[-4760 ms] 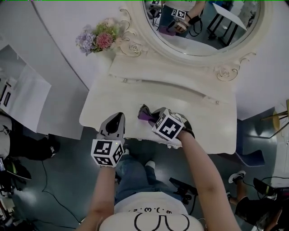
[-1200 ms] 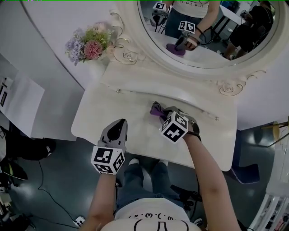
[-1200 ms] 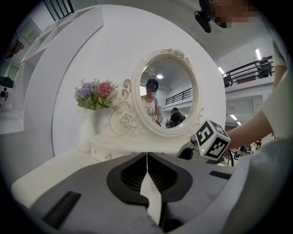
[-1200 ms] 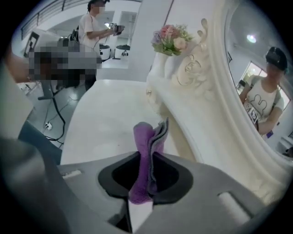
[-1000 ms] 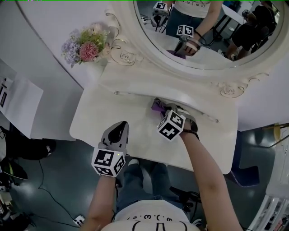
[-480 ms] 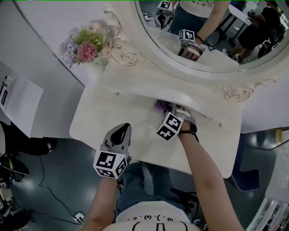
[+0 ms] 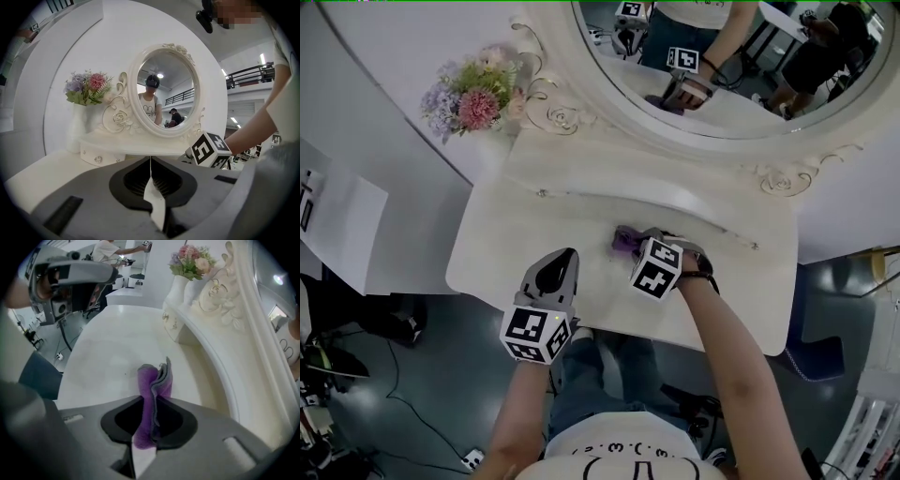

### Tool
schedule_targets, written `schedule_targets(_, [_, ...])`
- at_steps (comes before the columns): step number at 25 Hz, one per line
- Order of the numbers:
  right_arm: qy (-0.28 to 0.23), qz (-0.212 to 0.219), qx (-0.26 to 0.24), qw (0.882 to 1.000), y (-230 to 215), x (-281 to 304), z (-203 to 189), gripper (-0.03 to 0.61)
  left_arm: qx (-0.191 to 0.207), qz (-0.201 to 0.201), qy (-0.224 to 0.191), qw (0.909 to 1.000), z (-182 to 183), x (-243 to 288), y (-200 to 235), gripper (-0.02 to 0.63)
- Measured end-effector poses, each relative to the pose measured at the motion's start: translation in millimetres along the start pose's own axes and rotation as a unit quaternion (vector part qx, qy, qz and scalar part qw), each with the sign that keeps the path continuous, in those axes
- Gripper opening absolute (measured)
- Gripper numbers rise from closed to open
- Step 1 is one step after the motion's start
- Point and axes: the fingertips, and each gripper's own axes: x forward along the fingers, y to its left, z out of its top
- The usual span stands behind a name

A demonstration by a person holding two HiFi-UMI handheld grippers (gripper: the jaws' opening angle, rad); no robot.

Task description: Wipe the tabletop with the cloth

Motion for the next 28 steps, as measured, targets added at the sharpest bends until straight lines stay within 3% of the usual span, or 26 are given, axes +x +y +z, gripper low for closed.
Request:
schedule_targets(7, [0.001, 0.093, 0.017, 0.996, 60.5, -17.4, 1.9, 0.069, 0.008, -0.027, -0.005, 0.9996, 3.5, -3.4, -15.3, 0.003])
schedule_targets(14, [0.007, 0.188, 0.017, 0.982, 128.7, -38.5, 1.4, 0.069, 0.014, -0.046, -0.001, 0.9989, 2.1, -11.4, -27.8, 0.003])
schedule_targets(24, [-0.018, 0.246, 0.01, 0.969, 207.3, -59.7, 2.2, 0.068, 0.02, -0.066, 0.001, 0.9976, 1.5, -7.6, -42.9, 0.003])
schedule_targets(26, [-0.028, 0.26, 0.017, 0.965, 209.8, -66.6, 2.0, 0.069, 0.023, -0.07, 0.001, 0.9973, 2.8, -4.4, -47.0, 0.003])
schedule_targets(28, [-0.045, 0.248, 0.037, 0.967, 191.9, -72.5, -1.3, 0.071, 0.025, -0.072, -0.001, 0.9971, 5.1, -1.4, -50.1, 0.003])
